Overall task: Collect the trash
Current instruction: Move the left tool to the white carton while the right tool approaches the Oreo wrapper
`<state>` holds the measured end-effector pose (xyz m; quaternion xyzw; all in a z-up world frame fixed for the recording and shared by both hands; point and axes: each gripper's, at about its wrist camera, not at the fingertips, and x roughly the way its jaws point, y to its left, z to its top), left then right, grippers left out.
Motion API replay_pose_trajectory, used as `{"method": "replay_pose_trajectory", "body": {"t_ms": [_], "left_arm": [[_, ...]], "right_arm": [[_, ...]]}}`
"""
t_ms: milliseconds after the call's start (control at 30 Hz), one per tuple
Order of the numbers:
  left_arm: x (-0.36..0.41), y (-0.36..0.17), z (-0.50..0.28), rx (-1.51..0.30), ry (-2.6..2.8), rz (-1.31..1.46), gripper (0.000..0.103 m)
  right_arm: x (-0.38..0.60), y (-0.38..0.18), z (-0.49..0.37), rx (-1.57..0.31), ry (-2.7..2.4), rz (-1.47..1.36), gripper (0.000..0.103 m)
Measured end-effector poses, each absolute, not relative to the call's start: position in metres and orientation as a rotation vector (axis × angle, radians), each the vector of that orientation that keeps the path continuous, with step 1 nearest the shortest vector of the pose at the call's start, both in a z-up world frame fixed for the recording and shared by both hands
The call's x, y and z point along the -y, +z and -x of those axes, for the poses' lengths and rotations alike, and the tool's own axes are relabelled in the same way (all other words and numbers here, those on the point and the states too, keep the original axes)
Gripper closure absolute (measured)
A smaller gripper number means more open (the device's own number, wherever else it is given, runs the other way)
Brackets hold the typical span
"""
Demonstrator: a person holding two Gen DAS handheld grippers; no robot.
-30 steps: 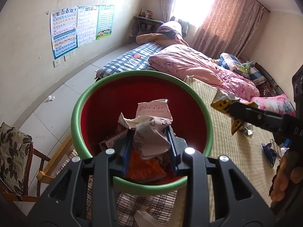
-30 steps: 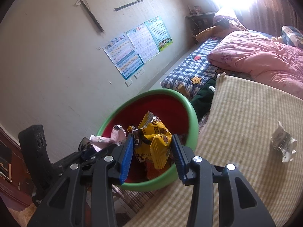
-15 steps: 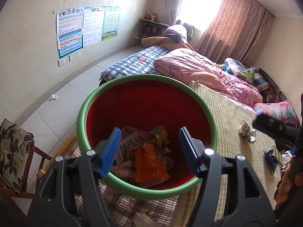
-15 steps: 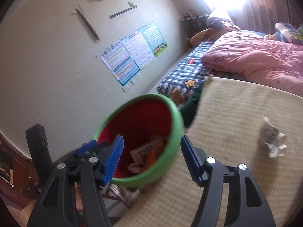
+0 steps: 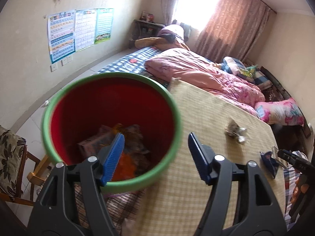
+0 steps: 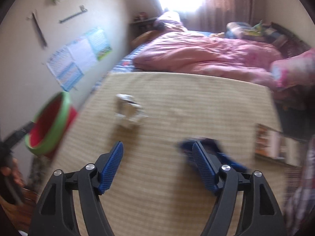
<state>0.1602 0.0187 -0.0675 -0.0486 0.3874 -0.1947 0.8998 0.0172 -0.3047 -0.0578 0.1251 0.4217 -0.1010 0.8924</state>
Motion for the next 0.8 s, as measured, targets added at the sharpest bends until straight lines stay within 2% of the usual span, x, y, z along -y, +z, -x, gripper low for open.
{"method": "replay_pose_trajectory", "body": {"t_ms": [133,367,467,533,633,800], "left_arm": [[0.012,-0.068,-0.145,-0.807,-0.445,0.083,0.035],[0.063,-0.071,-0.121,-0.823,-0.506,0.054,0.033],[0.086,-0.071,-0.114,-0.829,-0.533,0.036,0.032],[0.102,-0.073,-0.111,-0.831,-0.555,0.022,0.031],[0.126,-0.074,-0.115,-0.831,-0.574,0.013,0.031],[0.165,-0.078,-0.141,-0.84,-0.585,0.039,0.027]], "right_arm": [[0.327,-0.072,-0.001,-0.906,-0.24,-0.222,0.026],[0.346,-0.105,0.004,-0.993,-0.207,-0.231,0.027],[0.351,-0.113,0.004,-1.015,-0.183,-0.255,0.04],[0.353,-0.116,0.006,-1.017,-0.168,-0.278,0.058],[0.353,-0.113,0.01,-1.0,-0.146,-0.311,0.074],[0.346,-0.103,0.017,-0.957,-0.075,-0.365,0.08]]}}
